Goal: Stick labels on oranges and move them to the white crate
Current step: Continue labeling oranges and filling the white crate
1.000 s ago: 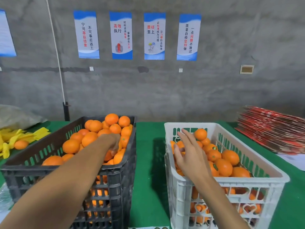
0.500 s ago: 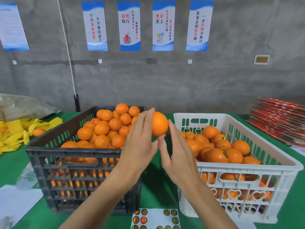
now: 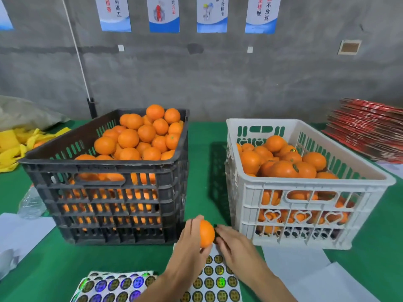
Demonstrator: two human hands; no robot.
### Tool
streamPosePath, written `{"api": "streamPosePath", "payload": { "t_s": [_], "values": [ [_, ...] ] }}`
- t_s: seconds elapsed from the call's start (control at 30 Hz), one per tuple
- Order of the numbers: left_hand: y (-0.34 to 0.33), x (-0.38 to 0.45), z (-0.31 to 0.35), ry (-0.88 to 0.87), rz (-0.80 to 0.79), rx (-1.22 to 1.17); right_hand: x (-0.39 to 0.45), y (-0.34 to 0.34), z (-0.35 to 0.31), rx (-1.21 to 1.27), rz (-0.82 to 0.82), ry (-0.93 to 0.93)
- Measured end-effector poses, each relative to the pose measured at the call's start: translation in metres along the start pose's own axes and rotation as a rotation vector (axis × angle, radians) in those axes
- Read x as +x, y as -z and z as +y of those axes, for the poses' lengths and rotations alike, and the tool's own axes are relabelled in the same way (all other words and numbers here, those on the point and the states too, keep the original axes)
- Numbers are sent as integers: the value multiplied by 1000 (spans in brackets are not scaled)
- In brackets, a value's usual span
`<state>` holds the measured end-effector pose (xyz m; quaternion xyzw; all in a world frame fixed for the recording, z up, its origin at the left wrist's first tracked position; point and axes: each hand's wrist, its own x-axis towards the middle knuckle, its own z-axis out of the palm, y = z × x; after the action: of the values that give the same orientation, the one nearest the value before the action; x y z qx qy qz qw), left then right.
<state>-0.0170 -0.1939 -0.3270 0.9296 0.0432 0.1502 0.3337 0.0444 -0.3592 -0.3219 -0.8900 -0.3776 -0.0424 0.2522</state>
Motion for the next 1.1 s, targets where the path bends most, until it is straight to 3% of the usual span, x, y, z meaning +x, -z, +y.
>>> {"api": "streamPosePath", "payload": {
  "t_s": [0.2,0.57,0.87,1.1],
  "values": [
    [-10,-4,-17,-66,37,54,2,-14,7,-88,-83,-17],
    [-8,-7,-23,-121,60,-19,6,-21,2,9,73,-60],
    [-5,-8,-21,-122,48,-16,6,-19,1,-61,20,-41],
    [-4,-11,-22,-122,55,-34,4,-27,-3,63,118,-126]
  ]
}}
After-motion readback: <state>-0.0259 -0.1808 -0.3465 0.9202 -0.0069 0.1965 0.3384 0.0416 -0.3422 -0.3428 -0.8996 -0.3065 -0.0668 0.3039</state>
